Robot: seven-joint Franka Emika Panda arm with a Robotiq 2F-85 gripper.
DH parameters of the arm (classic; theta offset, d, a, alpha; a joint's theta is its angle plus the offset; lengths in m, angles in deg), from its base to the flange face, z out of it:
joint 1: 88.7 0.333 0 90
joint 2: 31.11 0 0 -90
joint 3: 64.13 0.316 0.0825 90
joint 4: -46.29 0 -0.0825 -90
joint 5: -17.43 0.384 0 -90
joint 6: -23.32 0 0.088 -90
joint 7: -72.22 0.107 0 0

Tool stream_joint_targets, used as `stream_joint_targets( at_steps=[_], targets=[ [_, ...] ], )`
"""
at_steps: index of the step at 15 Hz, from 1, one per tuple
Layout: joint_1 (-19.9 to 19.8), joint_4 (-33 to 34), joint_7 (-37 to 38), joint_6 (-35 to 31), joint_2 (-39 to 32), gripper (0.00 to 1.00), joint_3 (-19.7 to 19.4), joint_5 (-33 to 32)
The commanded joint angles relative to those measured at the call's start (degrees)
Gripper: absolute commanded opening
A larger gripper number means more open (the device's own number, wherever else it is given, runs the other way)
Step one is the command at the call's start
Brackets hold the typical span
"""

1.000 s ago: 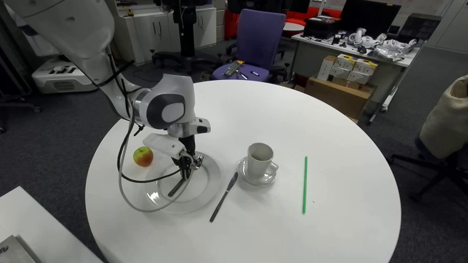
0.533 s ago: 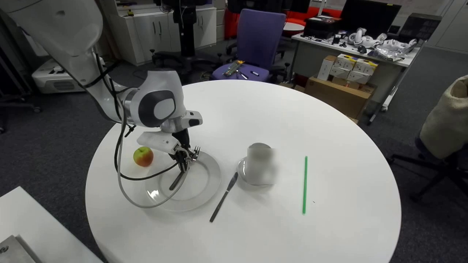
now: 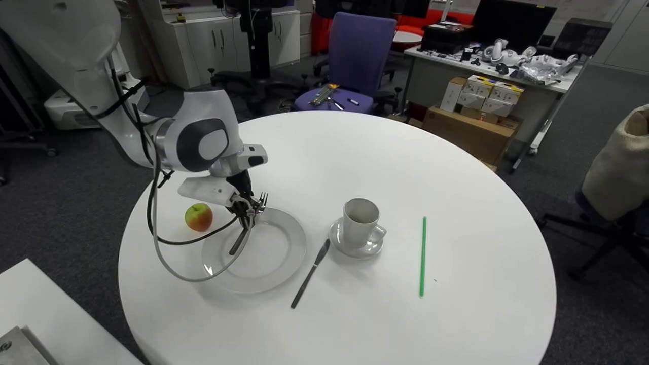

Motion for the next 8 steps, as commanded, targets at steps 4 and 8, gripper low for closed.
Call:
stream_joint_targets(
  at_steps=[4, 8],
  targets=[
    [0.41, -4.08, 0.21, 0.57, 5.05, 0.03, 1.97, 1.51],
    [-0.07, -4.34, 0.47, 2.42, 5.13, 0.03, 5.22, 7.06]
  ],
)
